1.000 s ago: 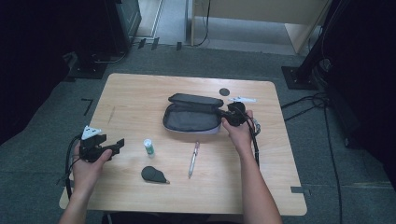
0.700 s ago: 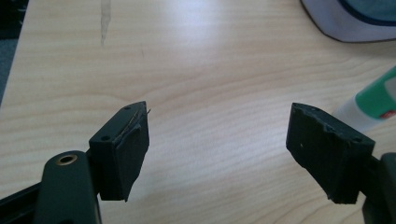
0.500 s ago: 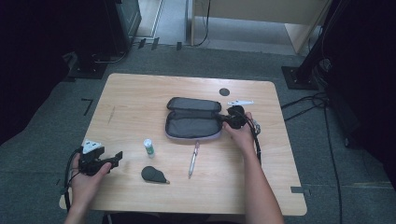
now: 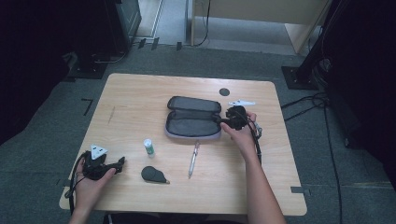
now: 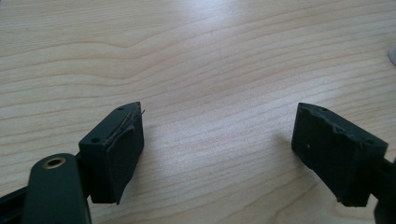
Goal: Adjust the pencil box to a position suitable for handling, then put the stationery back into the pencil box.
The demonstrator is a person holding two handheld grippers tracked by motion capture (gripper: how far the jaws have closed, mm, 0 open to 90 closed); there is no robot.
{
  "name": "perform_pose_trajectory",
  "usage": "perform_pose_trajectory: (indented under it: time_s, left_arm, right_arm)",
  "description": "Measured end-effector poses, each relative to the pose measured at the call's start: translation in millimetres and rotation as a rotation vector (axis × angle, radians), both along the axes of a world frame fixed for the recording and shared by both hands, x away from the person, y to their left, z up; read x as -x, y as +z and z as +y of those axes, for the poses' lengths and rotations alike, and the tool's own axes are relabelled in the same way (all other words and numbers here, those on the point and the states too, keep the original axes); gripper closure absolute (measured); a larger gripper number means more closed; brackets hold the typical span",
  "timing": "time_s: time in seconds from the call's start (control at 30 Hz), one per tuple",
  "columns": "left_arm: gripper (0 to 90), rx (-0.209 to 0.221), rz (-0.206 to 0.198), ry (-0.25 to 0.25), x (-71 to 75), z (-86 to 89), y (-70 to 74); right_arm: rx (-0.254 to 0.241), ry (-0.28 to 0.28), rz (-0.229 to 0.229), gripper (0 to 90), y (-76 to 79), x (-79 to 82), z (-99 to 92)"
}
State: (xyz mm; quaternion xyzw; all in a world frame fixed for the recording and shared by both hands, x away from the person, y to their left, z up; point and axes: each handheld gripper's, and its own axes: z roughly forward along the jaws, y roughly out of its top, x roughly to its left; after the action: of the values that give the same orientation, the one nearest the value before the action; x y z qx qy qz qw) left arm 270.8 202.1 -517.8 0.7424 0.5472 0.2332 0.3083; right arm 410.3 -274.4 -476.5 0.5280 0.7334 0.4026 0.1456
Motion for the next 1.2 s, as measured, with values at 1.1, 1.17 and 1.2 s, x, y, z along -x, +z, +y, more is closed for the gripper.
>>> perform_pose_trajectory:
  time_s: [1.1, 1.17, 1.2]
  left_arm:
    - [2.3, 0.001, 0.031, -0.053, -1.7, -0.4, -0.8]
    - [2.3, -0.001, 0.029, -0.05, -1.8, -1.1, -1.1]
    - [2.3, -0.001, 0.029, -0.05, -1.8, -1.1, -1.1]
  right_arm:
    - [-0.033, -0.078, -0.031, 32.5, 19.1, 122.4, 45.7]
    - [-0.034, -0.076, -0.015, 34.4, 11.8, 130.6, 52.8]
    - [-0.034, -0.076, -0.015, 34.4, 11.8, 130.6, 52.8]
